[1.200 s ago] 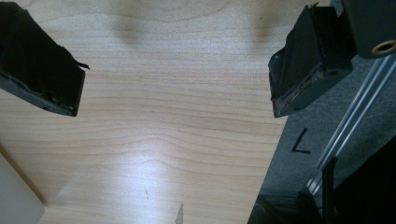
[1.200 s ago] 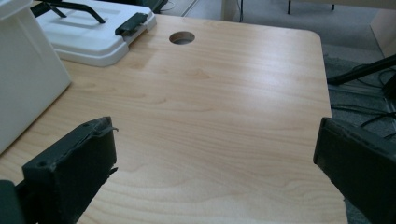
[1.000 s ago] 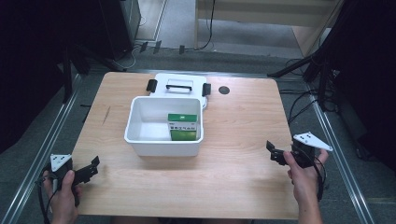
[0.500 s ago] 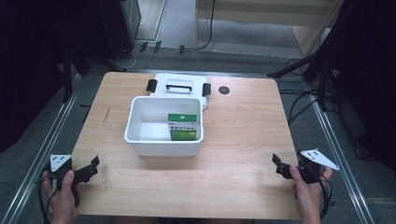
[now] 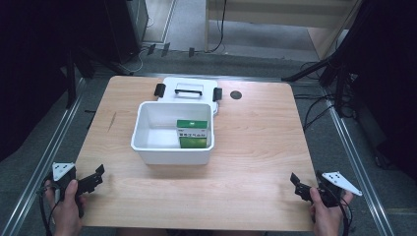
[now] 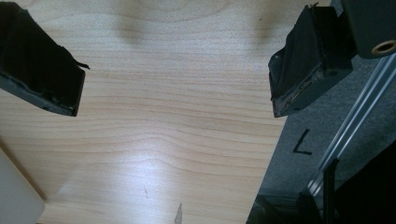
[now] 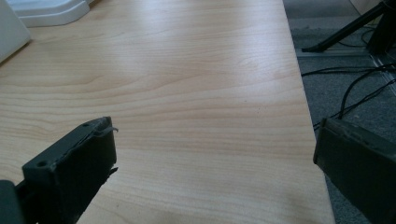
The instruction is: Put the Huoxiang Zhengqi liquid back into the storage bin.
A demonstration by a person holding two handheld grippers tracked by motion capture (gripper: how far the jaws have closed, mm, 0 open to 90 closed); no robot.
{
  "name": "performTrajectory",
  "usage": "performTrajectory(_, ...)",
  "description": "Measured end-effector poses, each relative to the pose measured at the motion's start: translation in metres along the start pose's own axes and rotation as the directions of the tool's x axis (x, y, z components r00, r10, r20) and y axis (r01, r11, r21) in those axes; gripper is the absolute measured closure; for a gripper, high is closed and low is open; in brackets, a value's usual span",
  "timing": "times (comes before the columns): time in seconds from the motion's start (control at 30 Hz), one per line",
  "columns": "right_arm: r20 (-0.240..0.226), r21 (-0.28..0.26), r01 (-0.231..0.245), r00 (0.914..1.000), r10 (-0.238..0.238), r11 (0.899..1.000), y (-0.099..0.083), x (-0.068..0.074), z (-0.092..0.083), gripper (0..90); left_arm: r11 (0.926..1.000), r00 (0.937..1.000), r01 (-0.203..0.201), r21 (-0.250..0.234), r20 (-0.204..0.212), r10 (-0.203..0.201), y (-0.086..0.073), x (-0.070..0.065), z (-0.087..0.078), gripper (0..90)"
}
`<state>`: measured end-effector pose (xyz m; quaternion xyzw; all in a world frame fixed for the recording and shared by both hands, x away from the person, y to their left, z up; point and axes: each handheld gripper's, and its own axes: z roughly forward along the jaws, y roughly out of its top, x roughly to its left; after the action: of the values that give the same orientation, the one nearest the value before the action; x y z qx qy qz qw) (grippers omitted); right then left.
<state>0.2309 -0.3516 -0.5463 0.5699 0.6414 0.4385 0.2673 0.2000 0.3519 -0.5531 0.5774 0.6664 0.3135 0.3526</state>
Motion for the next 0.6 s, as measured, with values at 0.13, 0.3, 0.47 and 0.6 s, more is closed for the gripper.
performTrajectory(0.13,-0.030,-0.018,-0.007,0.9995,0.007,1.000,-0.0006,-0.0017,-0.0017,0.0,1.0000,1.0000,0.002,0.003,-0.001,-0.002,0.0000,0.0002,0.0000,4.2)
performTrajectory(0.3,-0.064,-0.044,-0.018,0.9978,0.015,0.999,-0.0020,-0.0022,-0.0041,0.0,1.0000,1.0000,-0.001,0.003,-0.009,0.001,-0.0001,-0.0004,0.0003,4.2)
performTrajectory(0.47,-0.054,-0.065,-0.061,0.9969,0.058,0.996,-0.0027,-0.0051,-0.0055,0.0,0.9999,0.9999,-0.010,0.003,-0.014,0.010,-0.0002,-0.0020,0.0001,4.2)
performTrajectory(0.6,-0.046,-0.066,-0.047,0.9980,0.044,0.997,-0.0029,-0.0034,-0.0054,0.0,1.0000,1.0000,-0.007,0.004,-0.002,0.007,-0.0002,-0.0004,0.0000,4.2)
